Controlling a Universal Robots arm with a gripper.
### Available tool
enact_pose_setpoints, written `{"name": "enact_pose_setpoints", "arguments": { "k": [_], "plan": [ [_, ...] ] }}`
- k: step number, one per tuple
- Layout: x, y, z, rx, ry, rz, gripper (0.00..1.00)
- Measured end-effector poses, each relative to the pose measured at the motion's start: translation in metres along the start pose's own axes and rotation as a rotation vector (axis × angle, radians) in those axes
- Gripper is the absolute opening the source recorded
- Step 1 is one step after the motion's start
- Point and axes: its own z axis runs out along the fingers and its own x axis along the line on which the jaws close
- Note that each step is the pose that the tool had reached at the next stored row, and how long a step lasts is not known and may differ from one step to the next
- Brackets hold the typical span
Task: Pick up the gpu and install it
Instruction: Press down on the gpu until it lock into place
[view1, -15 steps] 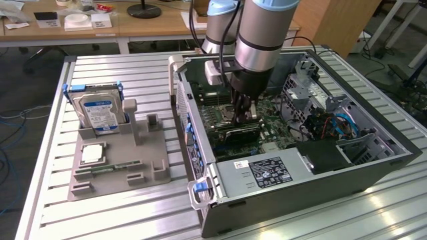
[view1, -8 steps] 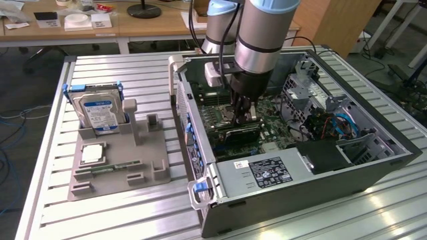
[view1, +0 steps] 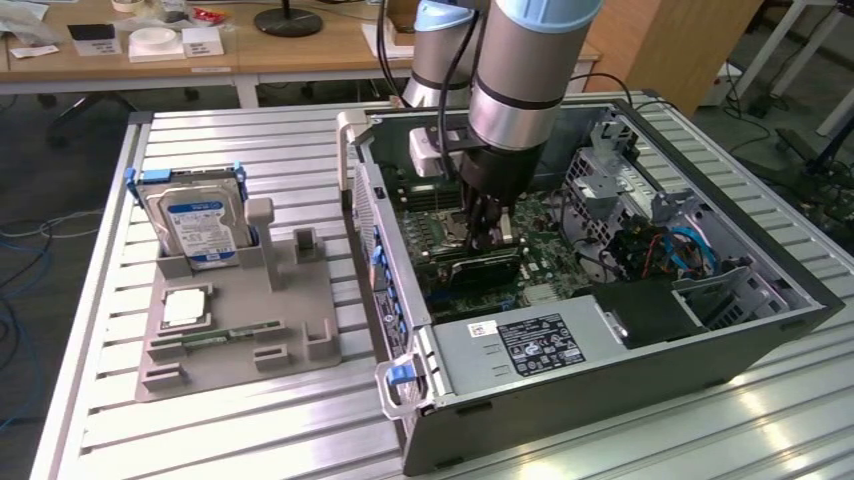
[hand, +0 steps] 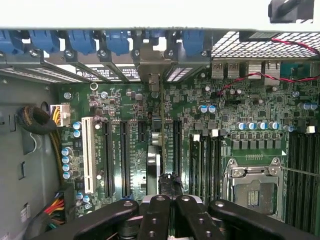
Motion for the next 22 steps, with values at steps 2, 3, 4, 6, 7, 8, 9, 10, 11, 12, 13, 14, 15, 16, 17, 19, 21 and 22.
{"name": "enact_pose_setpoints", "arguments": {
  "k": [2,3,4,6,7,8,9,10,11,12,13,14,15,16,17,19,21,22],
  "plan": [
    [0.0,0.0,0.0007,0.0002,-0.0005,0.0,0.11],
    [0.0,0.0,0.0015,0.0001,-0.0004,0.0,0.11],
    [0.0001,0.0,0.0024,0.0001,-0.0002,0.0,0.11],
    [0.0001,0.0001,0.0029,-0.0001,0.0,0.0,0.11],
    [0.0001,0.0001,0.0029,0.0,0.0,0.0,0.11],
    [0.0001,0.0001,0.0029,0.0,0.0,0.0,0.11],
    [0.0001,0.0001,0.0032,0.0,-0.0001,0.0,0.11],
    [0.0001,0.0001,0.004,0.0003,-0.0006,0.0,0.11],
    [0.0002,0.0001,0.0046,0.0001,-0.0004,0.0,0.11],
    [0.0002,0.0001,0.0048,0.0,-0.0001,0.0,0.11],
    [0.0002,0.0001,0.0048,0.0,-0.0001,0.0,0.11],
    [0.0002,0.0001,0.0048,0.0,-0.0001,0.0,0.11],
    [0.0002,0.0001,0.0048,0.0,0.0,0.0,0.11],
    [0.0002,0.0001,0.005,0.0,-0.0001,0.0,0.11],
    [0.0002,0.0001,0.0054,0.0,0.0,0.0,0.11],
    [0.0003,0.0001,0.0058,-0.0001,0.0003,0.0,0.11],
    [0.0003,0.0001,0.0059,-0.0001,0.0001,0.0,0.11],
    [0.0002,0.0001,0.006,0.0,-0.0001,0.0,0.11]
  ]
}}
